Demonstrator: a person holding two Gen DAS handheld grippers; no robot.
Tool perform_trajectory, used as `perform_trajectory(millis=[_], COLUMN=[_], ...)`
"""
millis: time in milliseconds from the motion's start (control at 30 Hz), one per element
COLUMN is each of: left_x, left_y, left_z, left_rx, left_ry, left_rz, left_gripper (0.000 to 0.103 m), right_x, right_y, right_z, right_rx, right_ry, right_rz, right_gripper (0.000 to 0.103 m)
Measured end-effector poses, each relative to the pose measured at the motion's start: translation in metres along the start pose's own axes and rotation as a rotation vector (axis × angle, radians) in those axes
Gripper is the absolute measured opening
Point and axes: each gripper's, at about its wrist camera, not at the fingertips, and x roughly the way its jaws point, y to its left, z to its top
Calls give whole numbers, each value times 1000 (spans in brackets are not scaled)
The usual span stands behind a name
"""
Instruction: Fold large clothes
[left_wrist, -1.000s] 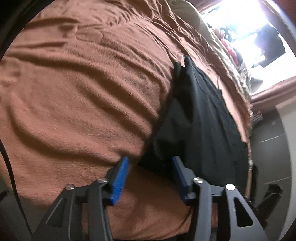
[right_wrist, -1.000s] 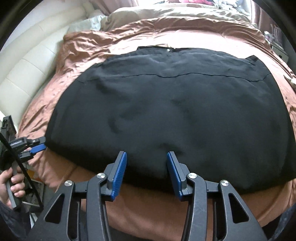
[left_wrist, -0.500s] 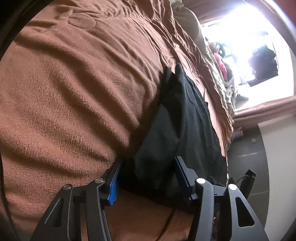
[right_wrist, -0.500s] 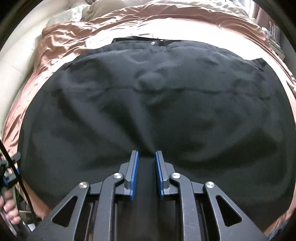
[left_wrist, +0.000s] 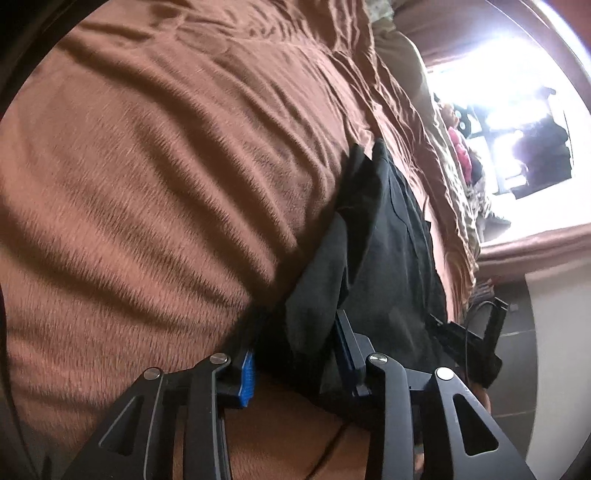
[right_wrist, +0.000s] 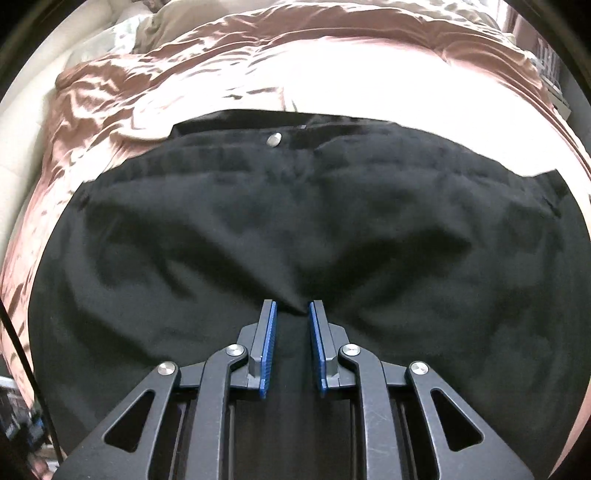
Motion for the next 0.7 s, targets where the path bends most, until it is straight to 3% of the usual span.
perform_trajectory(millis=[167, 333, 433, 567, 700], left_x=[1, 5, 5, -3, -13], left_y=[3, 5, 5, 2, -11], left_z=[-2, 0, 0, -2, 0], left_rx=[-25, -41, -44, -53, -26], left_ry=[-16, -39, -49, -61, -74], left_rz=[-3, -28, -38, -71, -115], left_gripper=[37, 37, 37, 24, 18], right_x=[14, 3, -22, -56, -78], right_y=[7, 9, 11, 5, -1], right_z=[19, 23, 6, -26, -62], right_rx=[-5, 3, -24, -29, -32], right_ry=[-2, -22, -66, -116, -124], right_rz=[-17, 27, 51, 94, 153], right_gripper=[15, 15, 15, 15, 16])
